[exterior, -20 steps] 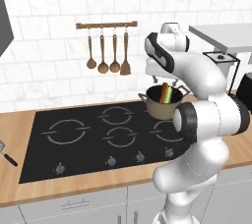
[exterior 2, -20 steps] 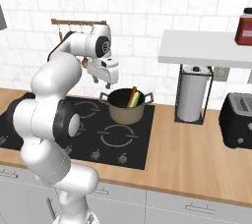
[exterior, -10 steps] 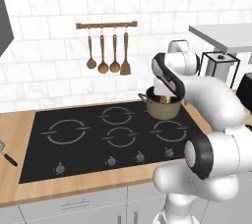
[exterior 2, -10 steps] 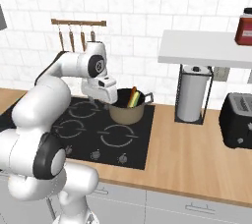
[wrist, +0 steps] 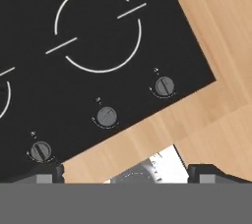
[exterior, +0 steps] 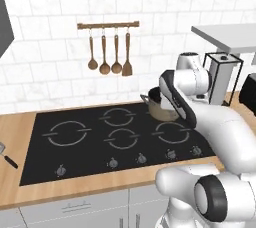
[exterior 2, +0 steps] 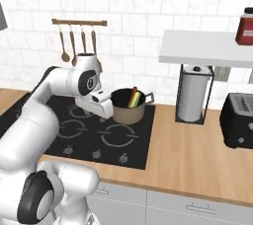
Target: Put the carrot and corn in the pot. Retrieve the spatula and lightly stir the vegetables in the pot.
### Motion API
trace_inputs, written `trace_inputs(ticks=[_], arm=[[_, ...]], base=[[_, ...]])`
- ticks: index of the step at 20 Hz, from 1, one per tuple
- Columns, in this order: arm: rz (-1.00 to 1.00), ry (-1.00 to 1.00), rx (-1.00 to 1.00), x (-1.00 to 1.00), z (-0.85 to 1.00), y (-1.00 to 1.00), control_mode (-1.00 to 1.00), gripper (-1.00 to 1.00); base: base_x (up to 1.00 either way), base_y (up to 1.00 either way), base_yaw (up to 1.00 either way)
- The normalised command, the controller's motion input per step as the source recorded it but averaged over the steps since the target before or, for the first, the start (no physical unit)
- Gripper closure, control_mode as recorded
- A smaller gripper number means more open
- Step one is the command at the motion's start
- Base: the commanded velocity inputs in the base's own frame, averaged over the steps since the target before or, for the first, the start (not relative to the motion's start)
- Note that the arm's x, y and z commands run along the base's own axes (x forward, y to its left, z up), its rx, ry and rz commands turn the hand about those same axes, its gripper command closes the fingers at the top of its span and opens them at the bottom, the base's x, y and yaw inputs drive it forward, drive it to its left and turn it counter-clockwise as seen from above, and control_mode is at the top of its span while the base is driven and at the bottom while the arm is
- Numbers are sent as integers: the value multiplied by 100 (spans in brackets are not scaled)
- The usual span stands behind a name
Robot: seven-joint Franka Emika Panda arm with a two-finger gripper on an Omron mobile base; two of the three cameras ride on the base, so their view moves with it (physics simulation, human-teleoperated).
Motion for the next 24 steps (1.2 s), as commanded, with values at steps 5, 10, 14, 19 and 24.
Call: trace_inputs(ticks=[5,10,14,19,24], arm=[[0,0,0,0,0,0,100,-100],[0,0,0,0,0,0,100,-100],[0,0,0,0,0,0,100,-100],[0,0,0,0,0,0,100,-100],[-4,13,-2,23,-1,42,-100,-100]], base=[[-61,72,0],[-6,100,2],[16,100,10],[26,100,7],[4,20,0]])
